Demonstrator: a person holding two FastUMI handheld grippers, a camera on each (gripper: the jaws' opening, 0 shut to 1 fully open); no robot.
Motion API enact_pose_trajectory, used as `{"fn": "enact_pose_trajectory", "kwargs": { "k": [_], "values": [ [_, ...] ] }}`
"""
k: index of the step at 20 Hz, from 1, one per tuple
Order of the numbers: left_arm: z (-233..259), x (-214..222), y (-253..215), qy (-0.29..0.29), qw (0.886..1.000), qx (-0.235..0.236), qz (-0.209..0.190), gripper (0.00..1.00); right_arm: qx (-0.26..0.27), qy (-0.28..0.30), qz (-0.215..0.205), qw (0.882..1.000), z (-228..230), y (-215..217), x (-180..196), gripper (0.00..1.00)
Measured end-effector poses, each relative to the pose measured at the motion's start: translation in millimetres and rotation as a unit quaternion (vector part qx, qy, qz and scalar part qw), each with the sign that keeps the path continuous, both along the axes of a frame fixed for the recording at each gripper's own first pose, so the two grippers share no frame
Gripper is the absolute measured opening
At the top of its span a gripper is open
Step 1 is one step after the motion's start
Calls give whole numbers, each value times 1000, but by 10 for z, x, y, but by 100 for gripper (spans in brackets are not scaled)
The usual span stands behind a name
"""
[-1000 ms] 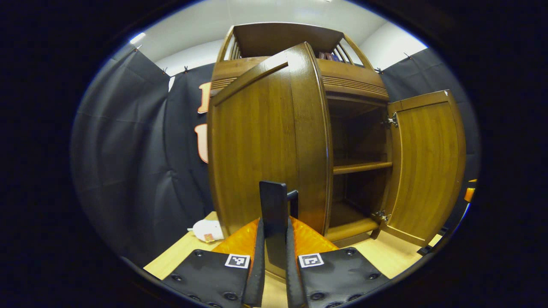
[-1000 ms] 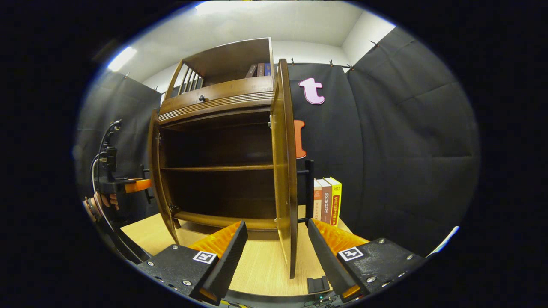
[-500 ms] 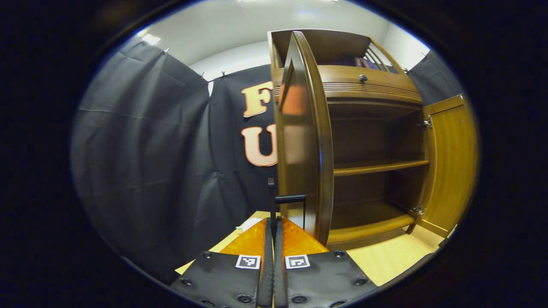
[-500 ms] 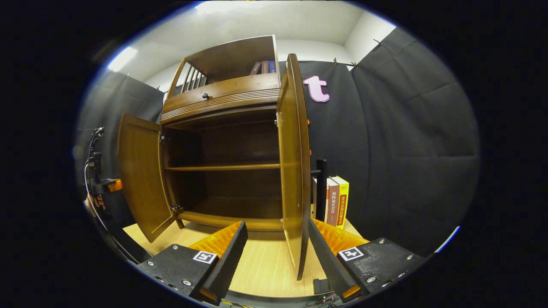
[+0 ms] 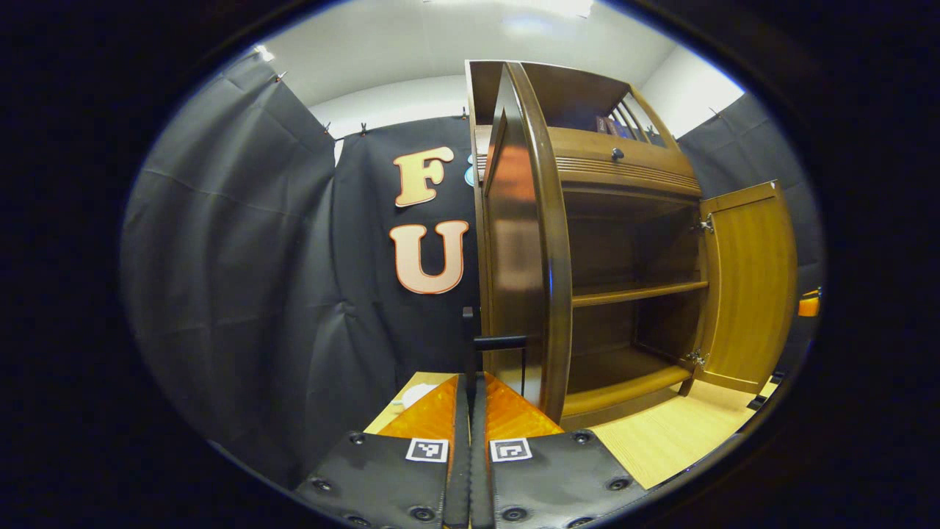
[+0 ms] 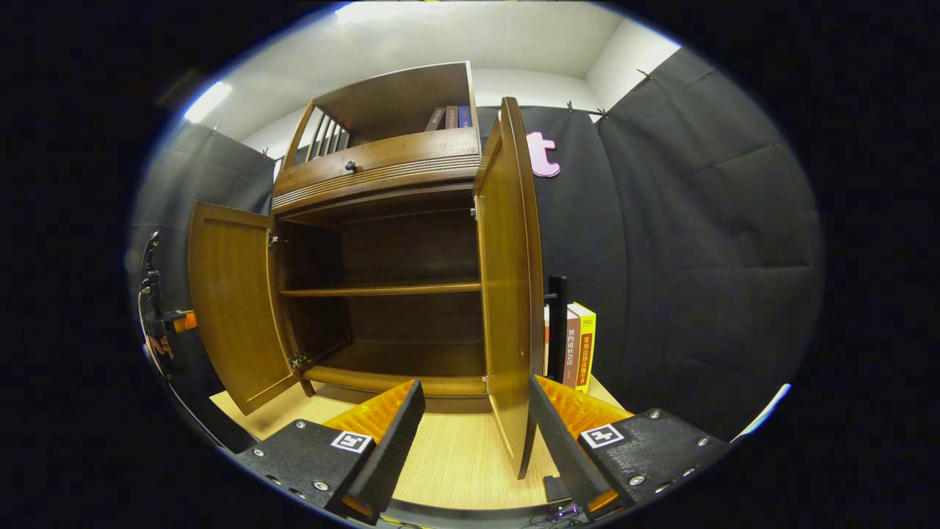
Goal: Open the right door of the double-door shoe cabinet with the right hand, and open the left door with the left hand.
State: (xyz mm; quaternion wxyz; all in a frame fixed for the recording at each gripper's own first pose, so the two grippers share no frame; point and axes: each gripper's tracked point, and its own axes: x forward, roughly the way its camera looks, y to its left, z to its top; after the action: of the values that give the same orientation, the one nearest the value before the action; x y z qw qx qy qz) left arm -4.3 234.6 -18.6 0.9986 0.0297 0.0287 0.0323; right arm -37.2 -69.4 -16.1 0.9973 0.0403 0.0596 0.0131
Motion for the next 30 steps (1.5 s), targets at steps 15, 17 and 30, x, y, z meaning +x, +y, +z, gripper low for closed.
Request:
{"fn": "enact_pose_trajectory", "kwargs": {
  "k": [15, 17, 30],
  "values": [
    [-14, 23, 336, 5, 989, 17, -145, 10, 8, 3, -17, 1000, -6, 581, 44, 88],
    [-10, 25, 340, 7, 989, 28, -147, 10, 0, 1, -17, 1000, 46, 593, 50, 88],
    [57, -958, -10, 41, 998, 14, -50, 7, 13, 4, 10, 1000, -132, 553, 246, 88]
  ]
}}
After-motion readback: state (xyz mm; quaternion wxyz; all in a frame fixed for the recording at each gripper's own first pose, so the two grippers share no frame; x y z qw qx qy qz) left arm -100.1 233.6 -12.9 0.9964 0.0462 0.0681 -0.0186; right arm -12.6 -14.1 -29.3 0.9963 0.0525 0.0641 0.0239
